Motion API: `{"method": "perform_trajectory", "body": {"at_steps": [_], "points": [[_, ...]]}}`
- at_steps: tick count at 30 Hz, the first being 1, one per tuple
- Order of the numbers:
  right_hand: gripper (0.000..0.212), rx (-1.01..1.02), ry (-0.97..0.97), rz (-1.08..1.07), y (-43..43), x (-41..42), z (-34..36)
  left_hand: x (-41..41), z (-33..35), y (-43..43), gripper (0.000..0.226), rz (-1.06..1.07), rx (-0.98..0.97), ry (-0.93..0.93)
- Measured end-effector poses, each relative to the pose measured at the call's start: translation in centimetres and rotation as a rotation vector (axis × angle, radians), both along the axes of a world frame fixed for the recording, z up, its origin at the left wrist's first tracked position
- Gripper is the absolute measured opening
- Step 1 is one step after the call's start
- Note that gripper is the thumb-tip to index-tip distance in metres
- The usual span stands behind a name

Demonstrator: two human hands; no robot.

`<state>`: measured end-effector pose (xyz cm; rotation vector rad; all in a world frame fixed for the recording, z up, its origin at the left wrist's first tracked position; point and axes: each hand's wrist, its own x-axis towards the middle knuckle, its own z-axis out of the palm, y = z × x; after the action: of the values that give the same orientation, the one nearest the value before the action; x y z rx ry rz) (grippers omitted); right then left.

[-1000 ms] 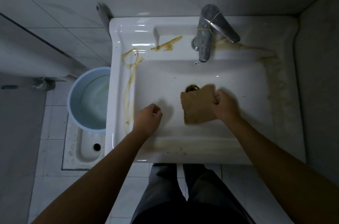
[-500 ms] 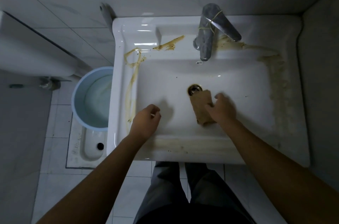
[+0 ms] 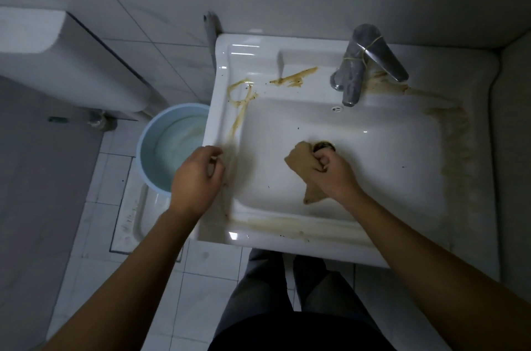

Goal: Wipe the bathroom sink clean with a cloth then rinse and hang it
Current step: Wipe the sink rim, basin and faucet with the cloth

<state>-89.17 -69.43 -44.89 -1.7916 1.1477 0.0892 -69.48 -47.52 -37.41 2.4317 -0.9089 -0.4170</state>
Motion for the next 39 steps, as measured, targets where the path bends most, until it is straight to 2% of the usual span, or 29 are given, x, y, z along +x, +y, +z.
{"method": "perform_trajectory", "body": {"at_steps": [4,8,11,14,18,21,26,33,36,39], "points": [[0.028,-0.178,-0.189,-0.086,-0.6,4.7,5.7,3.2,-0.8,-0.2,0.031,-0.044,0.037,-0.075],[0.023,-0.262,-0.367,-0.11,-2.4,10.0,9.2,3.3,-3.5,-1.0,0.041,-0.084,0.061,-0.093],[0.02,-0.348,-0.268,-0.147,-4.0,13.0,7.6,2.5,-5.3,-0.9,0.042,-0.056,-0.005,-0.112],[0.034,-0.405,-0.126,-0.191,-4.9,14.2,5.0,2.7,-6.3,-0.7,0.041,-0.06,-0.066,-0.133],[0.039,-0.627,-0.086,-0.004,-3.7,13.9,2.7,2.9,-6.5,-0.6,0.042,-0.052,-0.074,-0.112],[0.054,-0.72,-0.024,0.158,-3.2,14.3,1.8,3.0,-6.6,-0.6,0.043,-0.061,-0.066,-0.098],[0.056,-0.87,0.114,0.213,-4.8,16.8,0.7,3.1,-7.0,-0.5,0.045,-0.066,-0.063,-0.089],[0.054,-0.89,0.146,0.164,-7.0,15.0,1.0,3.2,-7.0,-0.6,0.042,-0.067,-0.076,-0.093],[0.051,-0.865,0.219,0.03,-7.2,12.8,0.8,3.2,-7.1,-0.6,0.042,-0.06,-0.085,-0.093],[0.054,-0.854,0.303,0.002,-7.4,13.1,0.5,3.2,-7.0,-0.7,0.042,-0.053,-0.102,-0.104]]}}
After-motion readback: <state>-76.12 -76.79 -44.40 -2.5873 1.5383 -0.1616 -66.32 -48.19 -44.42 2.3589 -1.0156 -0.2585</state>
